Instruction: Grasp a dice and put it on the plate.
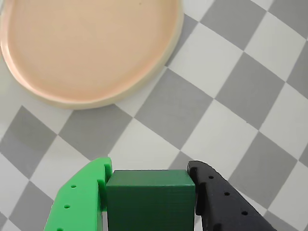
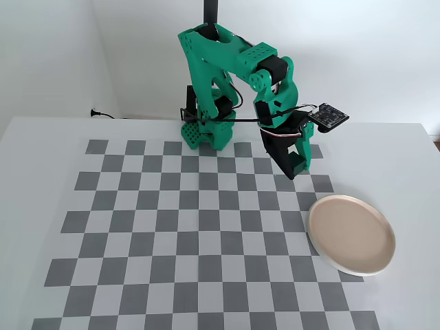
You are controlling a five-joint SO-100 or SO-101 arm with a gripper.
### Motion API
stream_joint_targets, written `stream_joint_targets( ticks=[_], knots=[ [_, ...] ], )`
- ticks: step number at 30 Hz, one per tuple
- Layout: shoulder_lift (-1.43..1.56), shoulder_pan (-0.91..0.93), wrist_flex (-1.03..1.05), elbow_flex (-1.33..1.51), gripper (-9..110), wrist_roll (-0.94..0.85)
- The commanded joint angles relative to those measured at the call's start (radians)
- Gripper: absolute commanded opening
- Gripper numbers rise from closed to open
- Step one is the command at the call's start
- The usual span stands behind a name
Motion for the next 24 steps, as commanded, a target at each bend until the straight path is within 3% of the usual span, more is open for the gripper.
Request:
stream_joint_targets(
  ticks=[1,12,24],
  knots=[
    [-0.146,-0.028,0.0,-0.272,-4,0.014],
    [-0.692,-0.058,0.092,-0.864,-4,0.066],
    [-1.305,-0.071,0.333,-1.614,-4,0.114]
  ],
)
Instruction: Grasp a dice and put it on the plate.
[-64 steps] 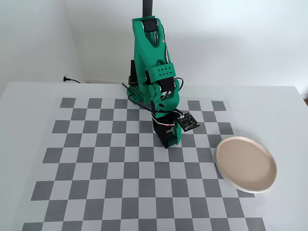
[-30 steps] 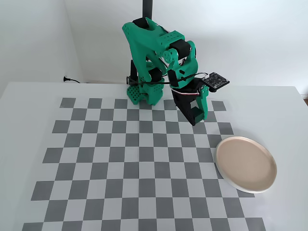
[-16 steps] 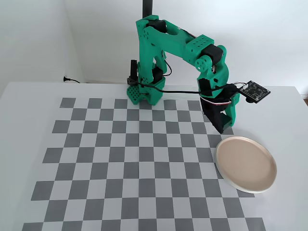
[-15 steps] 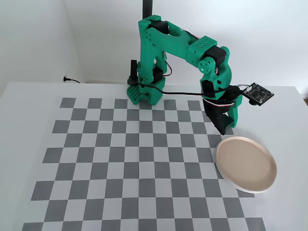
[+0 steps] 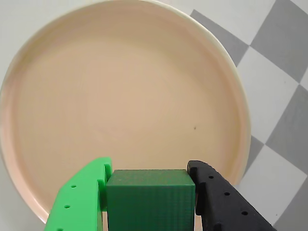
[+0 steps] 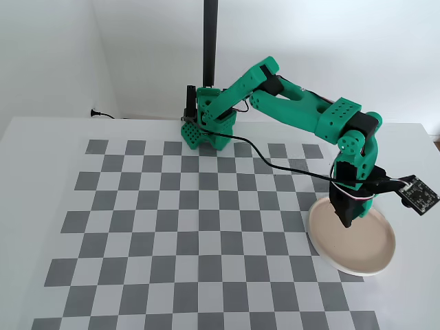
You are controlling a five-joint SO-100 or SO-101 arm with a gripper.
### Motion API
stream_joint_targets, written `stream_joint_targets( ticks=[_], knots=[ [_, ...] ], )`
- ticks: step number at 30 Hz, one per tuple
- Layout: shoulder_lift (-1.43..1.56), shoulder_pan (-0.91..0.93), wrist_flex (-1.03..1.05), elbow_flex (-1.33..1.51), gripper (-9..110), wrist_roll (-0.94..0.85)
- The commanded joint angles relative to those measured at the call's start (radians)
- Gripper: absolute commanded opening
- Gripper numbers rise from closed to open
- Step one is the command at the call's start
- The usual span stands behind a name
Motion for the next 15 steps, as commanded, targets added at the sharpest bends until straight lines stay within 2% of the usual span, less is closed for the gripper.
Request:
stream_joint_targets(
  ticks=[1,10,15],
  knots=[
    [-0.094,-0.015,0.043,-0.291,-4,0.009],
    [-0.218,-0.025,0.031,-0.348,-4,0.018],
    [-0.25,-0.029,0.014,-0.37,11,0.029]
  ],
)
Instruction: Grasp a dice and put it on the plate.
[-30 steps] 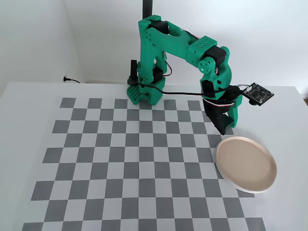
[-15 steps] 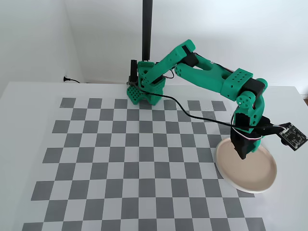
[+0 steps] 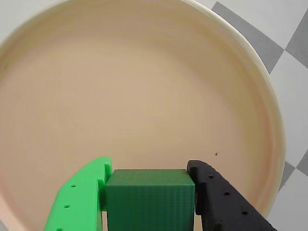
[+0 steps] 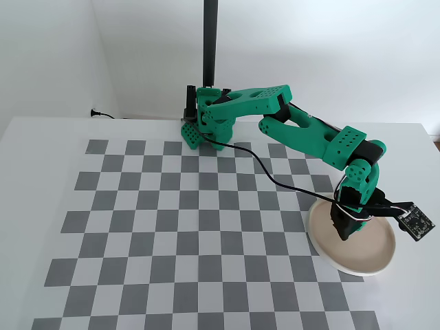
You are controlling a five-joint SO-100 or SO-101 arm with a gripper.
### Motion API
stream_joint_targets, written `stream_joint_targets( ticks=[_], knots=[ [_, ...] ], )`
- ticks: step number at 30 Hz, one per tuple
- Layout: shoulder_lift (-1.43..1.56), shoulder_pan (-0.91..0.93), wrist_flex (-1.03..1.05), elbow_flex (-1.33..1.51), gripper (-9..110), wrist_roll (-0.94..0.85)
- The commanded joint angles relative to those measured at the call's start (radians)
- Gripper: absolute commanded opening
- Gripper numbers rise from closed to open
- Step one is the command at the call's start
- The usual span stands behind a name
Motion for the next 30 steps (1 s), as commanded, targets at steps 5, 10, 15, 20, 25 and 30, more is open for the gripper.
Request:
stream_joint_targets(
  ticks=[5,10,15,20,25,30],
  knots=[
    [0.038,-0.015,-0.034,-0.12,14,0.018],
    [0.049,-0.014,-0.031,-0.123,15,0.02],
    [0.109,-0.012,0.017,-0.123,14,0.014],
    [0.249,-0.003,0.107,-0.123,14,-0.005],
    [0.385,0.021,0.201,-0.123,14,-0.025],
    [0.525,0.04,0.301,-0.121,13,-0.034]
  ],
)
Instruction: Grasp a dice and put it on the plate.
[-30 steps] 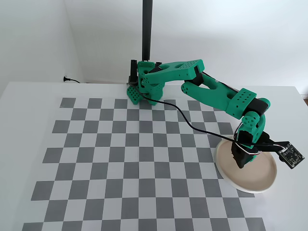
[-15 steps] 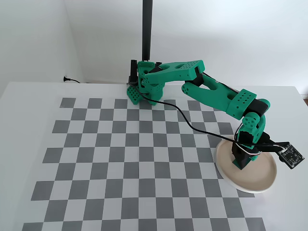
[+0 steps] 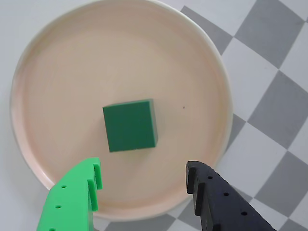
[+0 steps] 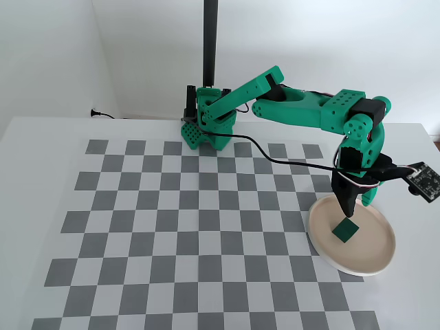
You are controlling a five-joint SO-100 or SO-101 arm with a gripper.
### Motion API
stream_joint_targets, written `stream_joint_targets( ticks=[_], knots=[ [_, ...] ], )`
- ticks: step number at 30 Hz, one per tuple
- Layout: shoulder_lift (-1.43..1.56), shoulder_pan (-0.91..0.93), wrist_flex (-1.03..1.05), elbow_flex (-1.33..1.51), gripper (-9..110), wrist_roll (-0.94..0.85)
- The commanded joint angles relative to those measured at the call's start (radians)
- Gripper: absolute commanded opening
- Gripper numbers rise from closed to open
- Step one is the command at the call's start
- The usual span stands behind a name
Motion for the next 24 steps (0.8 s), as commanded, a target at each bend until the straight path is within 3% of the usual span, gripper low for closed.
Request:
stream_joint_targets(
  ticks=[1,5,11,19,24],
  knots=[
    [0.247,0.009,0.071,-0.1,13,-0.008],
    [0.359,0.023,0.163,-0.097,12,-0.003],
    [0.577,0.069,0.176,0.031,-4,0.025],
    [1.008,0.097,0.153,0.446,-4,0.071],
    [1.322,0.147,0.028,0.81,-4,0.1]
  ],
)
